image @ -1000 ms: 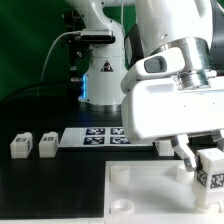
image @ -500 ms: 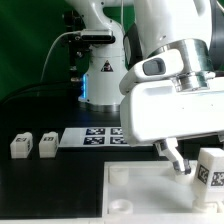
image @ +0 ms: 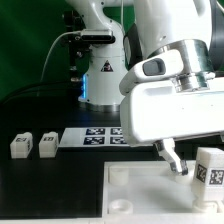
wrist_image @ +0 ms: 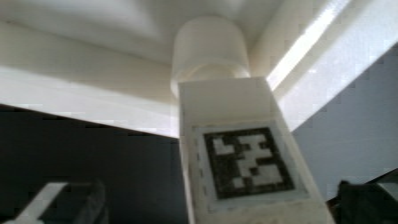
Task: Assemble one leg
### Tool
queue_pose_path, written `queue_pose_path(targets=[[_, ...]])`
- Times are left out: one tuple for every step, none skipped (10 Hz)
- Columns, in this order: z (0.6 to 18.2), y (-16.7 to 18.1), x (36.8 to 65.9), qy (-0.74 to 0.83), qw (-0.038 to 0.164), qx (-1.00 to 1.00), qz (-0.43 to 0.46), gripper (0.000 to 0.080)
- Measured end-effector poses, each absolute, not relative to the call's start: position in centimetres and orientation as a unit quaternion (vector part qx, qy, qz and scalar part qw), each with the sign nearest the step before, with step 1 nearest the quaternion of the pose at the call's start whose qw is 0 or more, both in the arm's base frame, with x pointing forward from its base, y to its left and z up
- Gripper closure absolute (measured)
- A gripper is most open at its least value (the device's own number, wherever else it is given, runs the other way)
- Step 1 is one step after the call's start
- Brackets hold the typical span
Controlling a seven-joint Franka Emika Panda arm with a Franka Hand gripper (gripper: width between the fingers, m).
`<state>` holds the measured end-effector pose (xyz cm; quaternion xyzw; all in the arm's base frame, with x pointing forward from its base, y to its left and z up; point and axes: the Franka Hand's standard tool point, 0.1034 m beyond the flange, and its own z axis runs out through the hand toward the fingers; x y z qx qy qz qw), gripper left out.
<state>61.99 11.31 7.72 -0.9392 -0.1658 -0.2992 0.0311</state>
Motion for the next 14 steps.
queue_pose_path(targets=[[7.7, 11.3, 62.0, -0.166, 0.031, -0.939, -0.299, 0.015], [7.7, 11.3, 62.0, -0.166, 0.031, -0.939, -0.299, 0.015], [7.5, 11.4, 61.9, -0.16, 0.034, -0.943, -0.291, 0.015], [7.7, 11.7, 61.8, -0.135, 0.043, -0.957, -0.253, 0.015], [8.6, 11.6, 62.4, -0.131, 0.044, -0.958, -0.253, 0.015], [8.3, 11.3, 62.5, -0.129, 0.046, -0.962, -0.235, 0.015], [8.0, 11.5, 62.2, -0.13, 0.053, -0.975, -0.173, 0.015], [8.3, 11.6, 62.2, -0.131, 0.059, -0.982, -0.122, 0.015], [8.3, 11.9, 62.0, -0.128, 0.063, -0.987, -0.078, 0.015], [8.2, 12.2, 61.5, -0.129, 0.068, -0.989, -0.028, 0.015], [8.4, 12.4, 61.6, -0.132, 0.071, -0.989, 0.013, 0.015], [8.4, 12.1, 62.7, -0.133, 0.07, -0.989, -0.013, 0.015], [8.2, 11.9, 62.6, -0.131, 0.069, -0.989, -0.015, 0.015], [8.2, 12.0, 62.5, -0.132, 0.07, -0.989, -0.015, 0.0198]])
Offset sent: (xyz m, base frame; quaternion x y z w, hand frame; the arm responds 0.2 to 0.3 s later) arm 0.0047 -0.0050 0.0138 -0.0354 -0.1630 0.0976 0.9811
